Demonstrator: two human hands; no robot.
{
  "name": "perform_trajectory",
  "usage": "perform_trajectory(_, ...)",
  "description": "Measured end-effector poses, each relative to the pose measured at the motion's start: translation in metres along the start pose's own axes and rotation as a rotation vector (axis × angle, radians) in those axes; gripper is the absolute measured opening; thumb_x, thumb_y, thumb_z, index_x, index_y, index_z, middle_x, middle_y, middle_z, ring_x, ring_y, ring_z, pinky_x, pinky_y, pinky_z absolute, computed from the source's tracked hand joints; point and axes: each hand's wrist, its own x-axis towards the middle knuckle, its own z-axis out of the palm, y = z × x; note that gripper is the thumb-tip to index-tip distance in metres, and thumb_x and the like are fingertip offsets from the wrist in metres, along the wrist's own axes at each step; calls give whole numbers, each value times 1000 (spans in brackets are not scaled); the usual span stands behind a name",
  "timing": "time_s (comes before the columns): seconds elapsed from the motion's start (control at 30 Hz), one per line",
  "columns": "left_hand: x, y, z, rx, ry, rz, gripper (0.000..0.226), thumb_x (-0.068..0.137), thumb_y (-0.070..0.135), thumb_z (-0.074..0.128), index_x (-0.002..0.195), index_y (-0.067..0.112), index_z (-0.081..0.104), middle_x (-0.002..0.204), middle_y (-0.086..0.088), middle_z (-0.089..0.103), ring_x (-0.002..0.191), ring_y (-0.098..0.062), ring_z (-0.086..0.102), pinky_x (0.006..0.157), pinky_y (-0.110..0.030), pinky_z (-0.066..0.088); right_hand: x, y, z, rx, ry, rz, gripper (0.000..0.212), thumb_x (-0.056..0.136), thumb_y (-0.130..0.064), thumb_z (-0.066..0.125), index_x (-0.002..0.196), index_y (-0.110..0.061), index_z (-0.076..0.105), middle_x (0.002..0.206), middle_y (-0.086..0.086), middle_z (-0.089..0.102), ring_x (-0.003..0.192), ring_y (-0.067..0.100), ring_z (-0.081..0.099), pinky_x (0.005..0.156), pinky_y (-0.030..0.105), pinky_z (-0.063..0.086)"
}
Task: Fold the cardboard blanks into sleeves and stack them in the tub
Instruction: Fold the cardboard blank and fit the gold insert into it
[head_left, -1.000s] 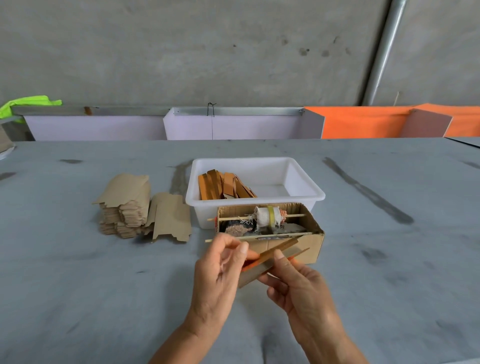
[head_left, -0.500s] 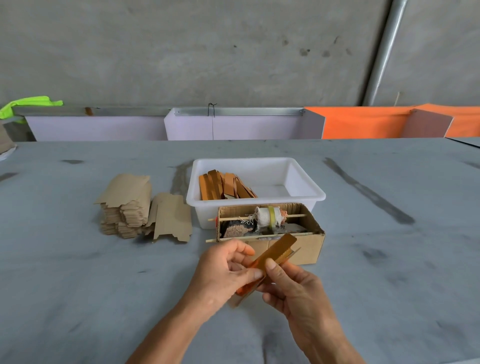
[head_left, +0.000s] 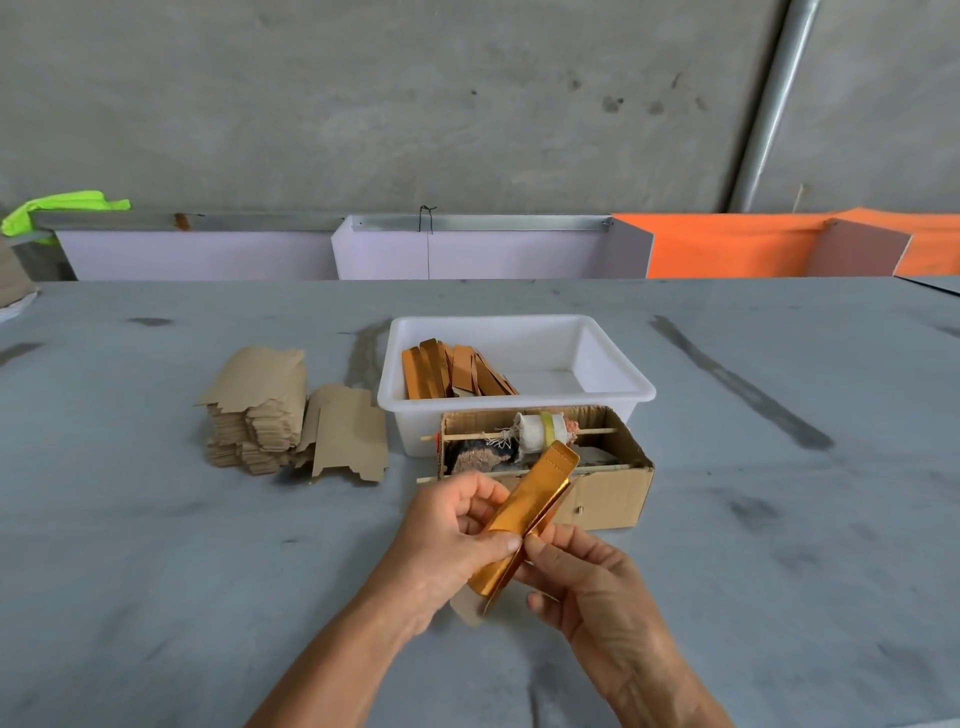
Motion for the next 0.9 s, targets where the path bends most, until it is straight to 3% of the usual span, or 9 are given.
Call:
perform_trajectory(0.13, -4, 2, 2, -86, -15, -5, 16, 79, 10, 73, 92, 18, 68, 87, -3, 71, 83, -16, 68, 73, -25, 55, 0, 0, 3, -68, 103, -56, 8, 78, -3, 66, 71, -6, 65, 71, 15, 69, 62, 18, 65, 43, 22, 46)
perform_trajectory(0.23, -7, 2, 4, 3, -79, -35, 37, 70, 9, 81, 98, 26, 64, 90, 3, 72, 84, -12, 68, 73, -25, 56, -1, -1, 6, -116, 184, -71, 13, 85, -2, 62, 72, -5, 62, 64, 11, 68, 54, 13, 62, 44, 23, 45)
perform_trajectory(0.33, -8, 3, 5, 49, -113, -58, 43, 73, -2, 74, 99, 28, 60, 86, 4, 72, 74, -12, 68, 60, -24, 55, -2, -3, 4, -189, 217, -79, 18, 85, -4, 64, 68, -9, 59, 57, 5, 65, 54, 13, 62, 51, 27, 42)
perform_trajectory(0.4, -7, 3, 3, 71, -152, -69, 42, 76, -2, 72, 101, 29, 58, 80, 10, 72, 64, -3, 65, 54, -17, 50, -2, -5, 2, -222, 221, -95, 16, 82, -6, 67, 67, -11, 61, 58, 2, 63, 58, 13, 61, 55, 27, 40)
perform_trajectory(0.53, -5, 5, -6, 98, -215, -89, 44, 75, 0, 74, 101, 32, 59, 80, 10, 72, 63, -1, 64, 55, -17, 50, -2, -14, -3, -244, 209, -131, 9, 79, -8, 70, 71, -8, 67, 61, 5, 61, 56, 10, 56, 53, 25, 39)
perform_trajectory(0.67, 0, 1, -8, -114, 15, -100, 47, 67, -10, 76, 102, 19, 65, 92, -2, 70, 67, -12, 66, 55, -24, 52, 0, -15, -3, -140, 257, -91, 9, 81, -4, 69, 73, -7, 64, 55, 4, 61, 52, 11, 58, 51, 24, 40)
perform_trajectory(0.8, 4, -3, 1, -529, 172, -174, 27, 69, -12, 71, 89, 5, 65, 67, -6, 66, 55, -14, 60, 48, -22, 49, 3, -18, 5, 25, 271, -42, 4, 81, -1, 67, 80, -4, 65, 63, 8, 65, 50, 9, 60, 42, 18, 43)
perform_trajectory(0.9, 5, -5, 8, -660, 197, -185, 14, 65, -6, 73, 73, 5, 68, 66, -11, 68, 55, -17, 65, 48, -23, 52, 5, -19, 15, 50, 252, -50, 7, 81, 0, 67, 78, -6, 64, 61, 7, 65, 50, 10, 60, 42, 18, 43)
